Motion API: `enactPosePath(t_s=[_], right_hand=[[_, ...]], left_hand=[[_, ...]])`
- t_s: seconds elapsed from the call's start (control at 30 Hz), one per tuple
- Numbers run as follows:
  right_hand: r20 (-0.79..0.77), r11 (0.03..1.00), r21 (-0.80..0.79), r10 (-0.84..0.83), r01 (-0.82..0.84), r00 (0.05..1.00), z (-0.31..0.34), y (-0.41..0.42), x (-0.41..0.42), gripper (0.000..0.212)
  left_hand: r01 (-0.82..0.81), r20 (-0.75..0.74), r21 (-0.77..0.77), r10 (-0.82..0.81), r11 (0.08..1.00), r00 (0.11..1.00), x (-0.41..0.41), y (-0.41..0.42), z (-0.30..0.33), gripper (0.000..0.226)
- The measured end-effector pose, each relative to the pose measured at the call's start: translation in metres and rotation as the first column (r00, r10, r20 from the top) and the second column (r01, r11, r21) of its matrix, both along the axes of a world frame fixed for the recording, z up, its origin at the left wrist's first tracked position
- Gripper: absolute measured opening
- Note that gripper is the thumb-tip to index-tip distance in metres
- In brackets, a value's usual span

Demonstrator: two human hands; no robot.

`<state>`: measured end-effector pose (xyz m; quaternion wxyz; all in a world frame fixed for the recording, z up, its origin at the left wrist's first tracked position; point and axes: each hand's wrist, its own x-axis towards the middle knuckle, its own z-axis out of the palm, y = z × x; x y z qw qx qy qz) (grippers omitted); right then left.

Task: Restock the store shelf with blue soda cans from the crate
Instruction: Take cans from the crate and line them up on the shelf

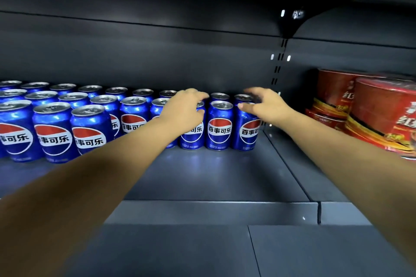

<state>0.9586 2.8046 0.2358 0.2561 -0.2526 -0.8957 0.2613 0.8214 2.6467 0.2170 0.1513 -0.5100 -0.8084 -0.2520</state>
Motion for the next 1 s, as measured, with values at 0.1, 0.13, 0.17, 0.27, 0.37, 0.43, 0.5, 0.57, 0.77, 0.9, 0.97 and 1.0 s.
enactPosePath(t_s=[0.1, 0.13, 0.17, 0.27, 0.37, 0.43, 0.5, 0.57, 0.77, 0.9, 0.97, 1.0], right_hand=[[0.112, 0.998, -0.061, 0.005, 0.002, 0.994, -0.002, 0.006, 0.008, 0.061], [0.15, 1.0, -0.027, 0.002, 0.002, 0.989, -0.004, 0.006, 0.009, 0.058], [0.19, 1.0, 0.03, -0.009, 0.003, 0.982, -0.006, 0.005, 0.01, 0.054], [0.178, 0.994, 0.109, -0.028, 0.009, 0.984, -0.009, 0.002, 0.007, 0.046], [0.133, 0.996, 0.086, -0.051, 0.039, 0.99, -0.011, 0.002, 0.006, 0.045], [0.103, 0.994, 0.092, -0.062, 0.052, 0.993, -0.013, 0.001, 0.007, 0.045], [0.062, 0.989, 0.117, -0.094, 0.086, 0.994, -0.016, -0.002, 0.006, 0.046], [0.066, 0.965, 0.217, -0.162, 0.145, 0.985, -0.02, -0.005, 0.002, 0.049], [0.118, 0.903, 0.388, -0.249, 0.186, 0.961, -0.021, -0.012, -0.001, 0.054], [0.09, 0.922, 0.343, -0.224, 0.182, 0.97, -0.026, -0.011, 0.001, 0.051], [-0.055, 0.976, 0.165, -0.136, 0.143, 0.989, -0.032, -0.009, 0.003, 0.047], [-0.181, 0.996, 0.01, -0.082, 0.085, 0.98, -0.034, -0.007, 0.005, 0.043]], left_hand=[[0.084, -0.043, -0.034, -0.086, 0.996, 0.995, 0.011, 0.014, 0.005, 0.053], [0.105, -0.048, -0.064, -0.108, 0.992, 0.993, 0.013, 0.019, 0.006, 0.055], [0.117, -0.049, -0.098, -0.123, 0.988, 0.991, 0.014, 0.023, 0.008, 0.056], [0.122, -0.068, -0.183, -0.136, 0.976, 0.988, 0.015, 0.032, 0.006, 0.052], [0.115, -0.036, -0.155, -0.122, 0.981, 0.992, 0.017, 0.034, -0.004, 0.046], [0.098, -0.029, -0.103, -0.102, 0.99, 0.994, 0.018, 0.033, -0.009, 0.046], [0.089, -0.047, -0.079, -0.093, 0.993, 0.995, 0.019, 0.033, -0.011, 0.045], [0.078, -0.078, -0.069, -0.084, 0.995, 0.993, 0.018, 0.035, -0.011, 0.045], [0.075, 0.012, 0.015, -0.075, 0.997, 0.997, 0.017, 0.038, -0.016, 0.045], [0.082, -0.035, 0.021, -0.082, 0.996, 0.996, 0.019, 0.036, -0.019, 0.046], [0.066, -0.162, -0.03, -0.07, 0.997, 0.984, 0.023, 0.034, -0.024, 0.052], [0.059, -0.228, -0.05, -0.069, 0.997, 0.971, 0.026, 0.032, -0.026, 0.055]])
